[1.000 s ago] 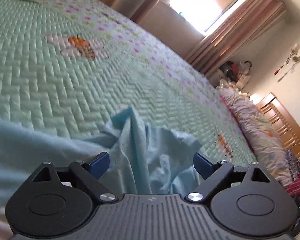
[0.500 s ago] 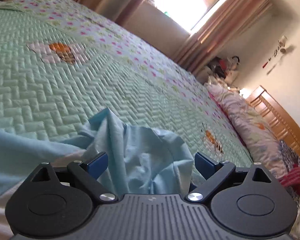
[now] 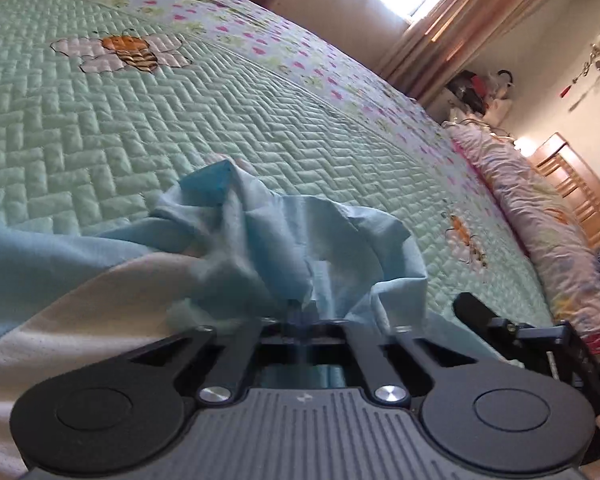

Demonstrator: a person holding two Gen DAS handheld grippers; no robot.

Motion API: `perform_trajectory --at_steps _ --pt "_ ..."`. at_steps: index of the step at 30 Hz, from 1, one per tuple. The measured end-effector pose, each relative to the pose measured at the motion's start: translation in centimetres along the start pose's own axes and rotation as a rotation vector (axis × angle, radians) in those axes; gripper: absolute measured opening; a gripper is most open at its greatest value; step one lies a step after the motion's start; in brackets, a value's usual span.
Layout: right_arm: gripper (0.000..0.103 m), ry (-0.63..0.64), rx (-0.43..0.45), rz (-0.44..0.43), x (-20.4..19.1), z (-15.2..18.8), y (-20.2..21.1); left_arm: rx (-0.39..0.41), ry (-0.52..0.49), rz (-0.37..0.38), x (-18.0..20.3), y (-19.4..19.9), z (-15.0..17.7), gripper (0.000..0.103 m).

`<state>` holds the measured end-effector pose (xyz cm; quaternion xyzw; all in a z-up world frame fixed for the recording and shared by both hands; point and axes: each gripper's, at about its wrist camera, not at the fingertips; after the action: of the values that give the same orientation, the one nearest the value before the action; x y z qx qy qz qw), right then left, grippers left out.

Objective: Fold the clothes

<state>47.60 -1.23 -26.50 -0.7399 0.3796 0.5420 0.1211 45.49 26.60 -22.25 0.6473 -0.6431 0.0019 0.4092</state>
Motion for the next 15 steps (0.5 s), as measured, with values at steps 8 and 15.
perform_trajectory --at_steps 8,15 --pt "0.065 -0.028 0.010 0.000 0.5 0.0 0.2 0.199 0.144 0.182 -0.6 5.1 -2.0 0.000" --pt "0.066 -0.030 -0.016 0.009 0.4 0.0 0.2 0.194 0.202 0.176 -2.6 7.1 -0.4 0.000"
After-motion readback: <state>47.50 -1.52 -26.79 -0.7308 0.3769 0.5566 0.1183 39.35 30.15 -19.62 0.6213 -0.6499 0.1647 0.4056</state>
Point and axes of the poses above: each gripper's, at about its wrist camera, not at the fingertips, and y roughly against the way its jaws point, x to its right, z to its underside, and after that the axes turned 8 degrees about x, right-handed
